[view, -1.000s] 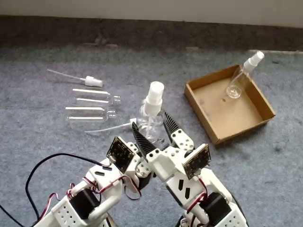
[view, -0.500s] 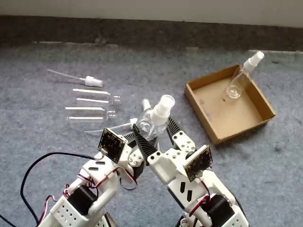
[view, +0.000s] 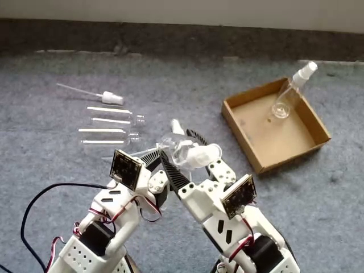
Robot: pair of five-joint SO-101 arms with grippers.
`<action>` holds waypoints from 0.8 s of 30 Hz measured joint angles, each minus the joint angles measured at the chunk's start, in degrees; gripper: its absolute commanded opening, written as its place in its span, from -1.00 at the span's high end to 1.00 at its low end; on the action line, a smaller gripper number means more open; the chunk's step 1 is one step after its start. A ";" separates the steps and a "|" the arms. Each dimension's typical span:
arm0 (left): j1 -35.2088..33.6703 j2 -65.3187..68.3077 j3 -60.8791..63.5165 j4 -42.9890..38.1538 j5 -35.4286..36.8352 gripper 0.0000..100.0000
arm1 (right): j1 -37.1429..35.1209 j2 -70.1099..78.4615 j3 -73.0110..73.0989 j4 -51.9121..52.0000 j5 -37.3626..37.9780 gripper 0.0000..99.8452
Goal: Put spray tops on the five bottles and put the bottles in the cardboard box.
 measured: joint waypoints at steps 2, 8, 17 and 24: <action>0.00 0.09 0.00 0.00 0.00 0.95 | 0.00 0.00 -0.09 1.49 0.00 0.74; -0.09 0.09 0.00 0.00 0.00 0.95 | 7.65 0.00 0.26 3.96 0.00 0.74; -0.26 -0.26 -0.18 -1.32 0.00 0.95 | 26.46 1.05 0.70 3.78 3.96 0.74; -0.18 -0.26 -0.18 -1.32 0.00 0.95 | 31.12 1.05 0.70 -1.85 4.84 0.74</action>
